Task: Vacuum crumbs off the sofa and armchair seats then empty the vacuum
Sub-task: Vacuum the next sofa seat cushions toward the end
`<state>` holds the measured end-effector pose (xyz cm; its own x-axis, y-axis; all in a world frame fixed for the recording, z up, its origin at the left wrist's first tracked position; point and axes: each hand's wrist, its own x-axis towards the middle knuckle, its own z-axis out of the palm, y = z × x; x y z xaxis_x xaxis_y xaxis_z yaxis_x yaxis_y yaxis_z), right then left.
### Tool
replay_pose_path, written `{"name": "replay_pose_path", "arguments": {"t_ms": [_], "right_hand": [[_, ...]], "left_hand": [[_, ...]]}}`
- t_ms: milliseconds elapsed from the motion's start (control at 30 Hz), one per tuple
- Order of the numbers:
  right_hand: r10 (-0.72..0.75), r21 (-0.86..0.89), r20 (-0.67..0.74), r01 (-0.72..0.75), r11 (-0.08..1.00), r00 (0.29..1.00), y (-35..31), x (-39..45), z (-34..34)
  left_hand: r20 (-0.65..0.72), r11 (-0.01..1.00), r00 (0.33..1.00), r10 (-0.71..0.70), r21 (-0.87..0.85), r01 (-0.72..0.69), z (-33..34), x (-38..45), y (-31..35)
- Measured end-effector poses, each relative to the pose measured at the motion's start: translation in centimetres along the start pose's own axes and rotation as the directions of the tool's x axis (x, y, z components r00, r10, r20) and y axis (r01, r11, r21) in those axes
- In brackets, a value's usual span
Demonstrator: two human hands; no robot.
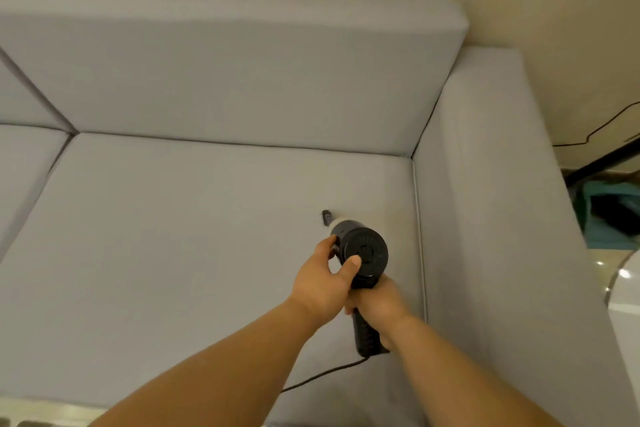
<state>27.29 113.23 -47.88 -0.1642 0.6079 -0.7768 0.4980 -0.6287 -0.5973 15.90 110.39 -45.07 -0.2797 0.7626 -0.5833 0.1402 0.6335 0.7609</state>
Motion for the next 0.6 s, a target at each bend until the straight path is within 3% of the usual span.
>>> {"name": "replay_pose_path", "arguments": {"t_ms": [300, 433, 600], "right_hand": [[-0.028, 0.075, -0.258, 0.049, 0.996, 0.966, 0.7, 4.3, -5.5], [0.008, 0.073, -0.209, 0.008, 0.997, 0.978, 1.0, 5.3, -4.6], [0.007, -0.044, 0.011, -0.006, 0.999, 1.0, -1.3, 5.1, -1.3]], "left_hand": [[0.2, 0.999, 0.979, 0.039, -0.039, -0.032, 5.7, 5.1, 3.5], [0.194, 0.998, 0.981, 0.014, -0.059, -0.002, 5.2, 5.7, 2.0], [0.027, 0.998, 1.0, -0.012, -0.054, 0.014, 1.1, 4.8, 0.3]]}}
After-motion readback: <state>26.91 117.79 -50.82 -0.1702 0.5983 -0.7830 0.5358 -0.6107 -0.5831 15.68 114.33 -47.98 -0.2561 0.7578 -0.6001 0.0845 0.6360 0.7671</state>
